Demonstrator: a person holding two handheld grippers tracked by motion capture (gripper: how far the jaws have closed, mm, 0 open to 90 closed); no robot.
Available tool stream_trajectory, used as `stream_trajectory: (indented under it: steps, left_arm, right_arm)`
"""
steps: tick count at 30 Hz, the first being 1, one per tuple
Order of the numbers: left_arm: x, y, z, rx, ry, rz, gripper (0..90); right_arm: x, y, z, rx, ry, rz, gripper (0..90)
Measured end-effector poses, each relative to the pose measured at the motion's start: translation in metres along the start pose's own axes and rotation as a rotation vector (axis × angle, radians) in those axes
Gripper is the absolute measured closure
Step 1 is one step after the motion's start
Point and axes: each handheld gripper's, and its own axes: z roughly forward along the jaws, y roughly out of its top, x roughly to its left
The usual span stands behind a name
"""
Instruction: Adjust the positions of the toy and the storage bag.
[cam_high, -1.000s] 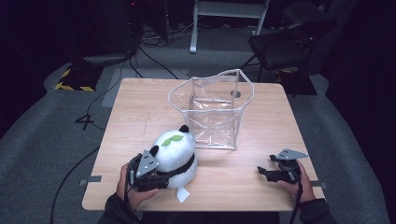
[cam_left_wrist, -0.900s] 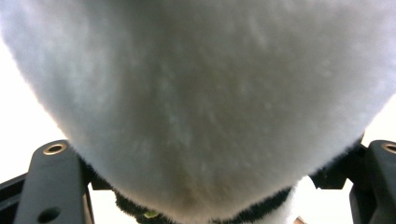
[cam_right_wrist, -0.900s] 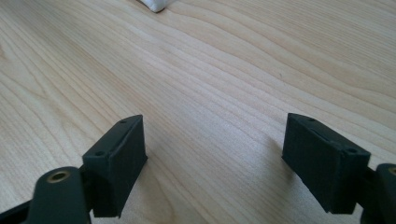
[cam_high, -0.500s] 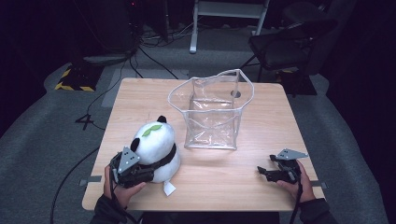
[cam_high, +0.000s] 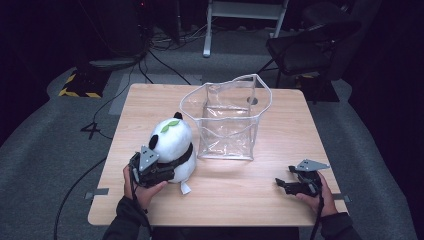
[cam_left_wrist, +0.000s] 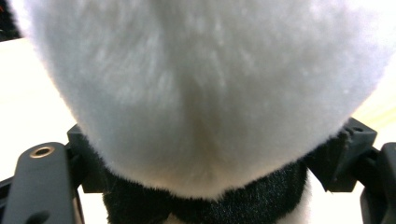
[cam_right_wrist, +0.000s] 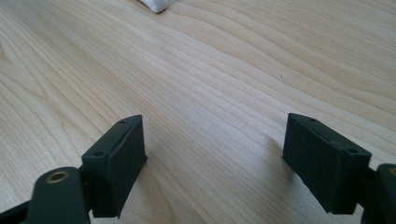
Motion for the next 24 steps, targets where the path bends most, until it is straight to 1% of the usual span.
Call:
stream_trajectory:
  steps: [2, 3, 7, 8, 10, 13, 14, 17, 20, 24]
  left_arm:
    - [0.0, 0.002, 0.005, -0.002, -0.002, -0.001, 16.2]
    - [0.001, 0.004, 0.009, -0.001, -0.012, -0.008, 15.9]
    - [0.002, 0.008, 0.018, -0.005, -0.022, -0.008, 15.2]
    - [0.002, 0.008, 0.021, -0.009, -0.023, -0.016, 14.7]
    - [0.002, 0.01, 0.024, -0.008, -0.028, -0.014, 12.9]
    - [0.002, 0.01, 0.024, -0.007, -0.036, -0.016, 10.1]
    - [0.003, 0.011, 0.023, -0.002, -0.04, -0.022, 10.1]
    - [0.003, 0.014, 0.016, -0.007, -0.056, -0.02, 10.3]
    - [0.002, 0.017, 0.011, -0.006, -0.05, -0.009, 10.3]
    - [0.004, 0.017, 0.009, 0.002, -0.05, 0.0, 10.2]
  right_arm:
    - [0.0, 0.0, 0.0, 0.001, -0.002, 0.005, 20.2]
    - [0.0, 0.0, 0.0, 0.001, -0.003, 0.006, 20.1]
    - [0.0, 0.0, 0.0, 0.002, -0.004, 0.007, 19.9]
    - [0.0, 0.0, 0.0, 0.002, -0.004, 0.006, 19.8]
    - [0.0, 0.0, 0.0, 0.002, -0.004, 0.006, 19.8]
    - [0.0, 0.0, 0.0, 0.002, -0.004, 0.007, 19.8]
    - [0.0, 0.0, 0.0, 0.002, -0.004, 0.007, 19.8]
    - [0.0, 0.0, 0.0, 0.002, -0.004, 0.006, 19.8]
    - [0.0, 0.0, 0.0, 0.002, -0.003, 0.005, 19.8]
    - [0.0, 0.0, 0.0, 0.002, -0.002, 0.005, 19.8]
